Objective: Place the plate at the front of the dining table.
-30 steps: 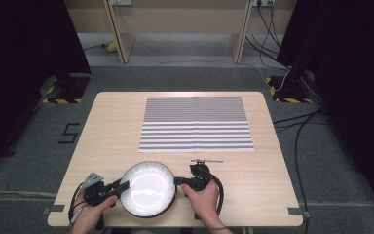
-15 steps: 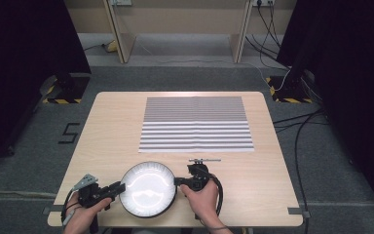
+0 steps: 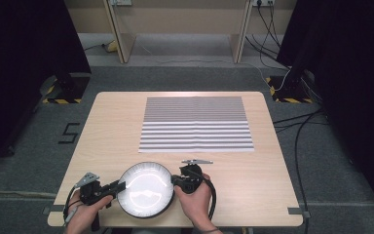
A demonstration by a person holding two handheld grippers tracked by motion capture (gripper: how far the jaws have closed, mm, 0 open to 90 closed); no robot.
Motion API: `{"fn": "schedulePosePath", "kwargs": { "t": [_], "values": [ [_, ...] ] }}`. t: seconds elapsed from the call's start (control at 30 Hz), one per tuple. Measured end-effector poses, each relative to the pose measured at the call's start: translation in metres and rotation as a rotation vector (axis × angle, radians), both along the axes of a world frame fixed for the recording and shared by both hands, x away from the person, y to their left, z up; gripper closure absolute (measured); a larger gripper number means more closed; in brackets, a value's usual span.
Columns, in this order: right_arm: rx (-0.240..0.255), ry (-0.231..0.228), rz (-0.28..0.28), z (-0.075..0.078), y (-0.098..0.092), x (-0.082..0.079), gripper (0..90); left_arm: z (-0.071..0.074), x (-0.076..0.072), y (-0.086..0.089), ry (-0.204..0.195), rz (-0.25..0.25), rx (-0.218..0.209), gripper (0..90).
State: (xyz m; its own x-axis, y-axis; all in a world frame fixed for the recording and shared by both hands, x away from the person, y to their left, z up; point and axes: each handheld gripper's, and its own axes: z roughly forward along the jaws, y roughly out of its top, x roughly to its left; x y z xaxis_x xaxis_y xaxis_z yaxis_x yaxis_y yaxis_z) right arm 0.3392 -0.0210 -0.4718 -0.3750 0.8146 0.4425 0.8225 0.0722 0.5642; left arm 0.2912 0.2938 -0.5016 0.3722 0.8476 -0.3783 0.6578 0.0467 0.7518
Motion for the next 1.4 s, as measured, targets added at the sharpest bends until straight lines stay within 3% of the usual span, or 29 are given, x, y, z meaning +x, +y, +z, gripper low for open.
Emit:
{"fn": "schedulePosePath", "kwargs": {
  "t": [0.03,0.07,0.13,0.37,0.53,0.73,1.1,1.4],
  "values": [
    [0.000,0.000,0.000,0.000,0.000,0.000,86.8,0.000,0.000,0.001,-0.004,-0.004,-0.002,69.7],
    [0.031,0.040,0.010,0.000,-0.004,0.005,87.1,0.001,-0.001,0.003,-0.010,-0.001,-0.022,69.3],
    [0.050,0.063,0.007,0.000,-0.009,0.009,86.5,0.003,-0.003,0.006,-0.020,0.006,-0.019,68.1],
    [0.070,0.083,0.023,0.006,-0.014,0.007,81.5,0.003,-0.007,0.011,-0.016,0.009,-0.029,68.0],
    [0.045,0.074,0.028,0.003,-0.013,0.003,86.0,0.002,-0.008,0.008,-0.007,0.002,-0.038,68.2],
    [-0.011,0.047,0.043,0.007,-0.008,0.001,85.9,0.001,-0.009,0.005,0.007,-0.012,-0.037,68.5],
    [-0.060,0.039,0.054,0.012,-0.005,-0.003,86.7,0.002,-0.010,0.004,0.006,-0.013,-0.023,69.0],
    [-0.155,-0.015,0.093,0.015,0.007,-0.011,86.2,0.004,-0.010,0.003,0.013,0.002,-0.010,68.9]
  ]
}}
